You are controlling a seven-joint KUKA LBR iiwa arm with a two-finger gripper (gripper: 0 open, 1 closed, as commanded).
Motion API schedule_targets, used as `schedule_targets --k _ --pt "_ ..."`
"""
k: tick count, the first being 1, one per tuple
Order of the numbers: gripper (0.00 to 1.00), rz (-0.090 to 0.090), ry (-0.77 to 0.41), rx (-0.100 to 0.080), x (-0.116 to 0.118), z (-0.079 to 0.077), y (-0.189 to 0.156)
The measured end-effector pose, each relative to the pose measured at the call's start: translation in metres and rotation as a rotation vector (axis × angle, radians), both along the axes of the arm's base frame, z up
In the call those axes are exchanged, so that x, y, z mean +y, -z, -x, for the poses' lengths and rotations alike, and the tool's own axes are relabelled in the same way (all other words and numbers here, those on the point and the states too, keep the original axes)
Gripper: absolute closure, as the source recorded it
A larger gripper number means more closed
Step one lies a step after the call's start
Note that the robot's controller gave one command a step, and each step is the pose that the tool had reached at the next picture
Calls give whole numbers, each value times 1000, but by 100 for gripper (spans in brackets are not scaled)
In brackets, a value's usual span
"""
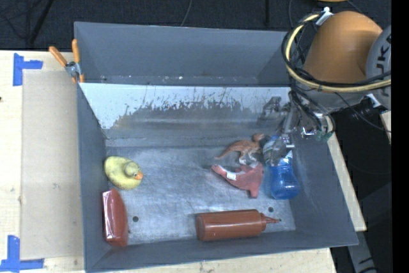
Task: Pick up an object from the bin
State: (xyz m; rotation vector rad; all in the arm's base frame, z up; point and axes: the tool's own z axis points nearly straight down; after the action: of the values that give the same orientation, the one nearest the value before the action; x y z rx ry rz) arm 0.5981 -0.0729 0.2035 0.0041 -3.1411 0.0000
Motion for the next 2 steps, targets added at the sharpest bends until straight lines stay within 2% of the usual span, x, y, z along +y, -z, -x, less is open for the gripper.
schedule_targets --k 1,2 --pt "0 0 0 0 0 0 0" --pt "0 0 60 -8 -6 -2 29"
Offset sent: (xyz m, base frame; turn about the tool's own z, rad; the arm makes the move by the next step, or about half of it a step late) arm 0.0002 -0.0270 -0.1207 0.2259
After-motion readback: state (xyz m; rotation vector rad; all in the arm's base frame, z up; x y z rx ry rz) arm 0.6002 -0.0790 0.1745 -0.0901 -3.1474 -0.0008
